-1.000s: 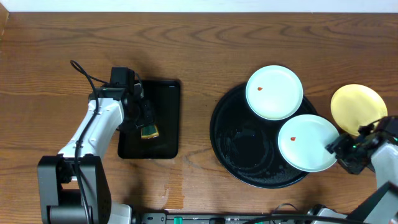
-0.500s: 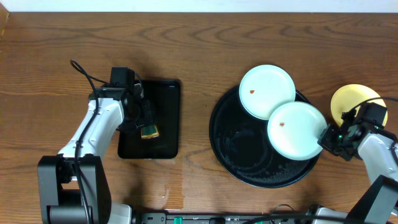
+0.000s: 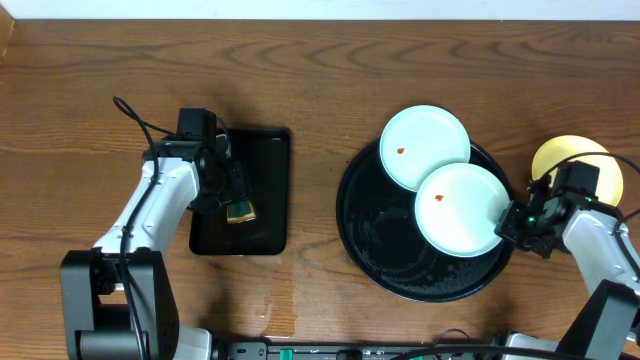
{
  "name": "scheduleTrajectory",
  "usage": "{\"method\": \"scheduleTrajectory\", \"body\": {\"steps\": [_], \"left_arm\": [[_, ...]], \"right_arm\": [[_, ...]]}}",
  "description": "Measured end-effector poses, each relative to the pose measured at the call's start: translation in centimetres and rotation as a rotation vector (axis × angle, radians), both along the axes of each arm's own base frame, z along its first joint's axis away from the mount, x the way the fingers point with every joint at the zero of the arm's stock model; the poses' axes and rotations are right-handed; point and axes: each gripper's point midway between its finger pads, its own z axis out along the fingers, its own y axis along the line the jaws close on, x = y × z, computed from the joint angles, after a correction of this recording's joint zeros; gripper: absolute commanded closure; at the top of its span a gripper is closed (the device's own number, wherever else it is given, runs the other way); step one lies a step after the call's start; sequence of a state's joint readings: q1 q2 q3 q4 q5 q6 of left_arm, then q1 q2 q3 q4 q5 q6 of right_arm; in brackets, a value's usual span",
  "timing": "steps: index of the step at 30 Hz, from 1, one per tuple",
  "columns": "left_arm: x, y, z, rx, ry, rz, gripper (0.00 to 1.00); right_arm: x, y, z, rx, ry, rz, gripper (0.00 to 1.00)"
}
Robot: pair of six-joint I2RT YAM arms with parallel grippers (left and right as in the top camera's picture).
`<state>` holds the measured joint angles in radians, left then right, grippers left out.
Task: Clean dirty plates on tray and stack at the side
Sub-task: 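Move the right gripper to the lower white plate and grip its rim, then grasp the green sponge in the black tray with the left gripper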
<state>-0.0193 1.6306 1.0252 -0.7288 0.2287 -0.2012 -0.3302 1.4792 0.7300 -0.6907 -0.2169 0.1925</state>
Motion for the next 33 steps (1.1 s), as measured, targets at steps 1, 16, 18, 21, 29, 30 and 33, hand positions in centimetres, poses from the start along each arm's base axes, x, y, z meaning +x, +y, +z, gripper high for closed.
{"method": "scheduleTrajectory", "body": {"steps": [1,16,18,21,29,30,33], "left_arm": [[0.0,0.0,0.0,0.000,0.000,0.000,0.40],[0.1,0.0,0.0,0.000,-0.003,0.000,0.40],[0.1,0.0,0.0,0.000,-0.003,0.000,0.40],[0.1,0.0,0.0,0.000,-0.002,0.000,0.40],[-0.2,0.0,0.0,-0.001,0.008,0.000,0.40],[-0.2,0.0,0.0,-0.001,0.008,0.000,0.40],[-0.2,0.0,0.0,0.000,0.008,0.000,0.40]], "right_arm": [[0.0,0.2,0.0,0.000,0.001,0.009,0.99],[0.9,6.8,0.3,0.053,-0.032,0.245,0.99],[1.2,7.7,0.4,0.058,-0.046,0.275,0.99],[1.6,9.0,0.5,0.061,-0.065,0.298,0.99],[1.7,10.3,0.4,0.033,-0.057,0.289,0.99],[1.6,10.4,0.4,0.030,-0.056,0.291,0.99],[1.6,10.5,0.4,0.028,-0.053,0.287,0.99]]}}
